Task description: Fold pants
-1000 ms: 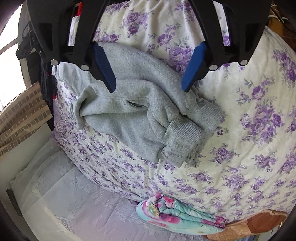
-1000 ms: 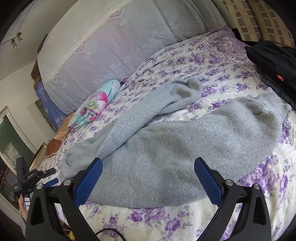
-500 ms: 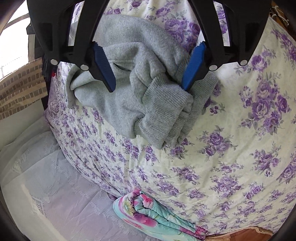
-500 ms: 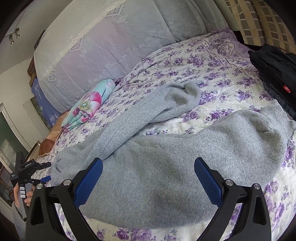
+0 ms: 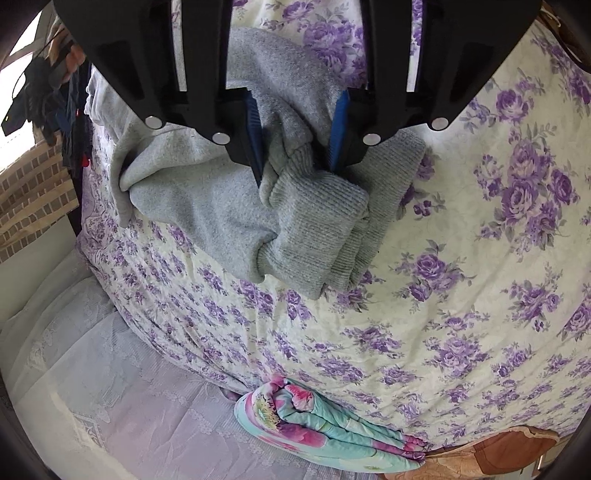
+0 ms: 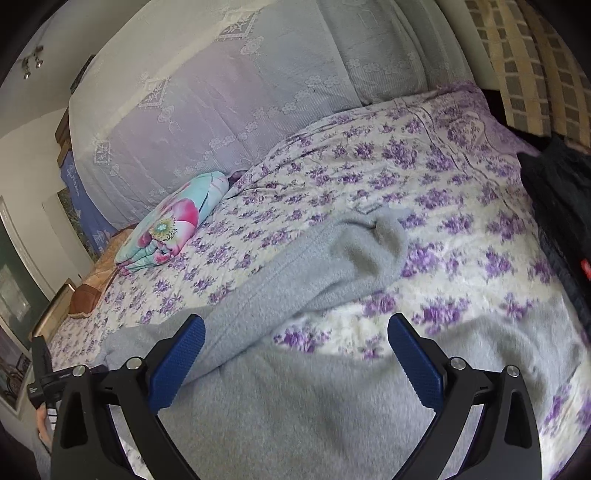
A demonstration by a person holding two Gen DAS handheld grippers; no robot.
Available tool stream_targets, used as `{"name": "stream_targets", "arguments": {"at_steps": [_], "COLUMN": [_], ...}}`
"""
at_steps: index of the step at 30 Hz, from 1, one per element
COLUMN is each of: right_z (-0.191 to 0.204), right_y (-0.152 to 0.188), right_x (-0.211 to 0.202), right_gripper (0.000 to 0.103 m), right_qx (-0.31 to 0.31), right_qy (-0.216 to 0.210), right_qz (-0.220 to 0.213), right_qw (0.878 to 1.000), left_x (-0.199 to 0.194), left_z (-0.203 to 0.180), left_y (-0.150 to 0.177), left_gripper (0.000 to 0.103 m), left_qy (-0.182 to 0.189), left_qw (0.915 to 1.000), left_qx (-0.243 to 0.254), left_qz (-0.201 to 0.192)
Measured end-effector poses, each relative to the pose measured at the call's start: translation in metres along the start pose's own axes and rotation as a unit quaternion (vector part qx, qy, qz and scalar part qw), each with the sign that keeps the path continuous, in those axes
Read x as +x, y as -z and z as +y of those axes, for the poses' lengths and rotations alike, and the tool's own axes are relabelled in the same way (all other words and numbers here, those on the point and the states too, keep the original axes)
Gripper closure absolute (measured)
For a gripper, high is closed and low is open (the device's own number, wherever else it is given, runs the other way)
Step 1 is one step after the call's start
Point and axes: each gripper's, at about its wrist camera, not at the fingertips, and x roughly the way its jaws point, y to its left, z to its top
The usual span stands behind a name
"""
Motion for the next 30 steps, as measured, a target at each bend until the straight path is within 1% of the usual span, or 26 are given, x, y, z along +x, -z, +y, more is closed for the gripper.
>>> {"name": "stream_targets", "arguments": {"at_steps": [2, 4, 6, 8, 9, 10, 12, 13, 14, 15, 16, 17, 18, 19, 20, 21, 22, 25, 27, 29, 30], "right_z": [0.022, 0.046, 0.066, 0.078, 0.081, 0.083, 0.080, 0.074, 0.065, 0.053, 0.042, 0.031, 0.019, 0.006, -0.004, -0.009, -0.014, -0.025, -0.038, -0.055, -0.065], "right_y": [-0.018, -0.034, -0.048, -0.059, -0.062, -0.065, -0.067, -0.066, -0.064, -0.063, -0.061, -0.060, -0.058, -0.056, -0.054, -0.050, -0.046, -0.036, -0.028, -0.013, 0.000], "right_x": [0.025, 0.062, 0.105, 0.147, 0.167, 0.185, 0.211, 0.216, 0.219, 0.221, 0.220, 0.217, 0.211, 0.204, 0.198, 0.191, 0.182, 0.145, 0.111, 0.073, 0.052], "right_gripper": [0.003, 0.003, 0.003, 0.004, 0.004, 0.004, 0.004, 0.004, 0.004, 0.004, 0.006, 0.011, 0.028, 0.052, 0.065, 0.085, 0.093, 0.096, 0.096, 0.096, 0.096], "right_qx": [-0.034, -0.073, -0.104, -0.124, -0.138, -0.157, -0.196, -0.203, -0.201, -0.190, -0.175, -0.154, -0.125, -0.090, -0.057, -0.033, -0.020, 0.004, 0.033, 0.071, 0.095], "right_qy": [0.008, 0.022, 0.053, 0.096, 0.124, 0.155, 0.224, 0.247, 0.254, 0.248, 0.232, 0.210, 0.177, 0.136, 0.102, 0.076, 0.058, 0.033, 0.012, -0.010, -0.022], "right_qz": [0.015, 0.045, 0.076, 0.106, 0.119, 0.132, 0.143, 0.146, 0.153, 0.165, 0.176, 0.185, 0.191, 0.197, 0.205, 0.208, 0.205, 0.171, 0.142, 0.110, 0.096], "right_qw": [0.999, 0.996, 0.990, 0.982, 0.975, 0.966, 0.944, 0.936, 0.933, 0.936, 0.941, 0.948, 0.957, 0.967, 0.972, 0.975, 0.977, 0.985, 0.989, 0.991, 0.991], "left_x": [-0.002, -0.003, -0.004, -0.005, -0.005, -0.005, -0.005, -0.005, -0.004, -0.003, -0.002, 0.000, 0.001, 0.002, 0.003, 0.004, 0.004, 0.004, 0.003, 0.001, 0.000], "left_z": [-0.003, -0.006, -0.008, -0.009, -0.008, -0.007, -0.004, -0.002, -0.001, 0.000, 0.002, 0.003, 0.004, 0.004, 0.005, 0.006, 0.007, 0.009, 0.010, 0.011, 0.011], "left_y": [0.005, 0.010, 0.014, 0.017, 0.019, 0.019, 0.020, 0.019, 0.018, 0.017, 0.016, 0.016, 0.015, 0.015, 0.015, 0.014, 0.014, 0.015, 0.015, 0.016, 0.017], "left_gripper": [0.073, 0.073, 0.074, 0.074, 0.075, 0.075, 0.075, 0.075, 0.075, 0.075, 0.075, 0.075, 0.075, 0.075, 0.075, 0.075, 0.075, 0.075, 0.075, 0.075, 0.075], "left_qy": [-0.007, -0.015, -0.020, -0.024, -0.024, -0.022, -0.014, -0.009, -0.005, -0.001, 0.003, 0.007, 0.010, 0.013, 0.017, 0.020, 0.022, 0.028, 0.033, 0.036, 0.038], "left_qw": [0.9999, 0.9995, 0.9991, 0.9988, 0.9987, 0.9987, 0.9990, 0.9991, 0.9992, 0.9992, 0.9992, 0.9992, 0.9993, 0.9993, 0.9992, 0.9992, 0.9992, 0.9991, 0.9991, 0.9990, 0.9990], "left_qx": [0.012, 0.021, 0.028, 0.036, 0.039, 0.040, 0.039, 0.038, 0.038, 0.038, 0.038, 0.037, 0.037, 0.036, 0.035, 0.034, 0.034, 0.031, 0.028, 0.025, 0.024], "left_qz": [-0.009, -0.016, -0.022, -0.024, -0.023, -0.022, -0.018, -0.015, -0.013, -0.011, -0.010, -0.008, -0.007, -0.006, -0.005, -0.004, -0.003, -0.002, -0.002, -0.003, -0.004]}}
